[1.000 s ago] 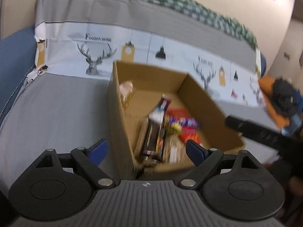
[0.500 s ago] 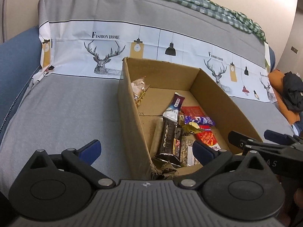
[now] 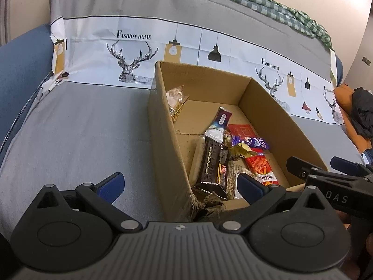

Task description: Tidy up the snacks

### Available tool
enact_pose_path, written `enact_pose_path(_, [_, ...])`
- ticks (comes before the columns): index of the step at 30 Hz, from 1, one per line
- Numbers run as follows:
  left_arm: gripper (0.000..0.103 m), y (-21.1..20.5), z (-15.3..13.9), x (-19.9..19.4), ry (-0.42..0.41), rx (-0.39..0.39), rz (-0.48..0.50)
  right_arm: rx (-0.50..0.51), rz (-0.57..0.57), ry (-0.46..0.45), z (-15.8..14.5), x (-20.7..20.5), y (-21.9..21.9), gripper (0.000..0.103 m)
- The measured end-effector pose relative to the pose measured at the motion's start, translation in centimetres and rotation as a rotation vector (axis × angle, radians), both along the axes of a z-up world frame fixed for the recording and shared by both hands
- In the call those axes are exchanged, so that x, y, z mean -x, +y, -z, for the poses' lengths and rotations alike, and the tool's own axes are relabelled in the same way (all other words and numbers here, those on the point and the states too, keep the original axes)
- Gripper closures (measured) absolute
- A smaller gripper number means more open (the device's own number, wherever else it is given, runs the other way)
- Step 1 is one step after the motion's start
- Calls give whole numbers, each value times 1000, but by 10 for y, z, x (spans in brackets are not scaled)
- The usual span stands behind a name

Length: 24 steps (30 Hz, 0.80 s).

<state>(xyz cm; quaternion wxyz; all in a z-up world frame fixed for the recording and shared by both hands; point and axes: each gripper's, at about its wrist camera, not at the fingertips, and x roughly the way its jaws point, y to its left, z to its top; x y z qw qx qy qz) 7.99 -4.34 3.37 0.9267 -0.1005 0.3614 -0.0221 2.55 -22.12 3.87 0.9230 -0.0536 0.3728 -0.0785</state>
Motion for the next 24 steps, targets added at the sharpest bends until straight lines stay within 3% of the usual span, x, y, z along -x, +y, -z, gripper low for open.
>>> enact_pose_path(24, [0,-9,-1,3,-33,-21,43,15,-20,-7,1,1,3,1])
